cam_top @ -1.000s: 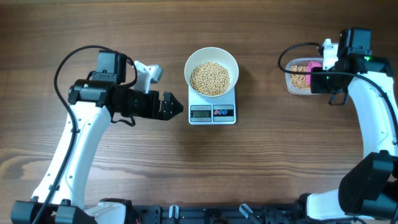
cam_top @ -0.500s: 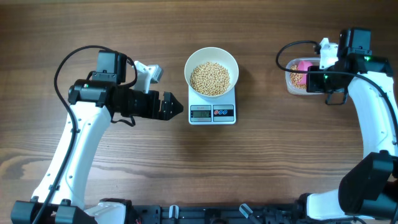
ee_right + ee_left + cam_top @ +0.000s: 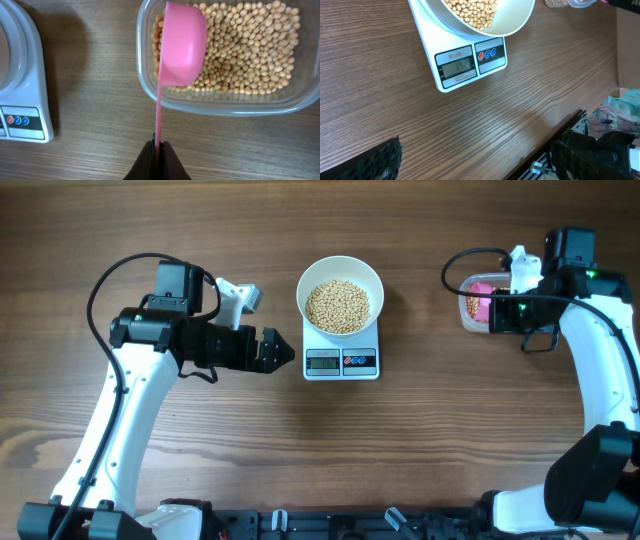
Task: Scoop item into bowl and weigh 150g on scale
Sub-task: 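Drag the scoop through the soybeans and lift it filled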
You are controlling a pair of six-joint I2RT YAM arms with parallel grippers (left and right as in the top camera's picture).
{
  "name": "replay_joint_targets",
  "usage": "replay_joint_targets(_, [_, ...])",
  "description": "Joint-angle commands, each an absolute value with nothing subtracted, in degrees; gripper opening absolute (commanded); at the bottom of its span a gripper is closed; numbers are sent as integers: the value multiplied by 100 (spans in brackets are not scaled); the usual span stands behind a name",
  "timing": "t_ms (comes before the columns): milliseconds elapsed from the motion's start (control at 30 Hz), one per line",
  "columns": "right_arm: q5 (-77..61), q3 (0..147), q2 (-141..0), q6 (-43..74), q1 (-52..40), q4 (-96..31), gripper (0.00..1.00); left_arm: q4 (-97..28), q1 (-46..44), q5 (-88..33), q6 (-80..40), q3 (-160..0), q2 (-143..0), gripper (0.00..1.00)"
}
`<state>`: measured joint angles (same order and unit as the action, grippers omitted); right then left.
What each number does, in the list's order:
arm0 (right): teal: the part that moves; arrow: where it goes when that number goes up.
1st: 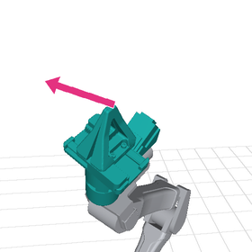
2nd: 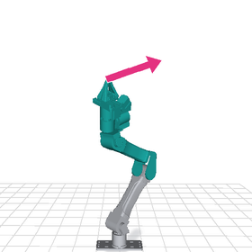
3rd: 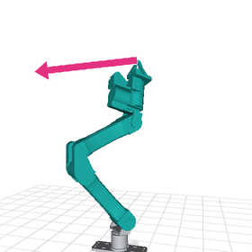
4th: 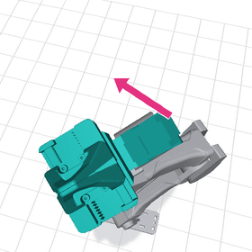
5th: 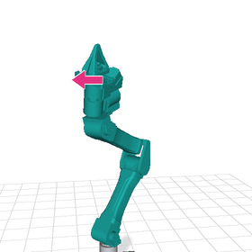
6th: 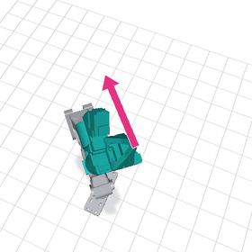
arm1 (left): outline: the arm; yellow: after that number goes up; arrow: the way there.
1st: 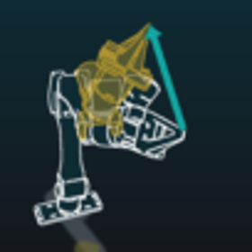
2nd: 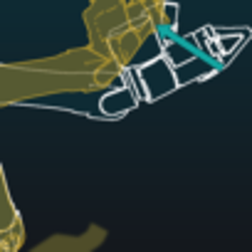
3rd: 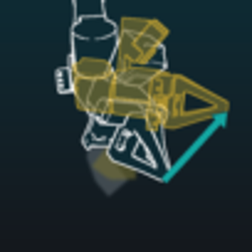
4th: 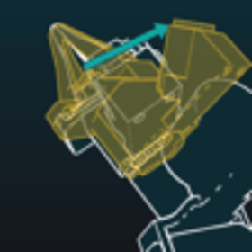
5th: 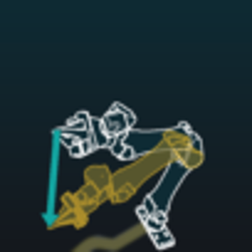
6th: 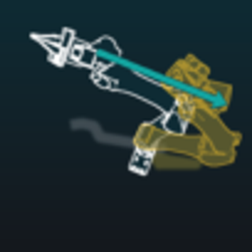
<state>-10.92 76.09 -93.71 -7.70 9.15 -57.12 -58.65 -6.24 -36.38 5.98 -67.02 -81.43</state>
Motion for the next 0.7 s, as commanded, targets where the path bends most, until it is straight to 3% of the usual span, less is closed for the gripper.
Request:
replay_joint_targets(0, [-1586, 7524, -9441, -749, 886, -5774, 4, -5854, -600, -3745, 711, -6646, -8145, 100])
replay_joint_targets(333, [-1962, 7524, -9441, -582, 976, -5771, 4, -5854, -600, -3745, 711, -6646, -8145, 100])
replay_joint_targets(667, [-2893, 7524, -9441, -458, 1699, -5760, 4, -5854, -600, -3745, 714, -6646, -8145, 100])
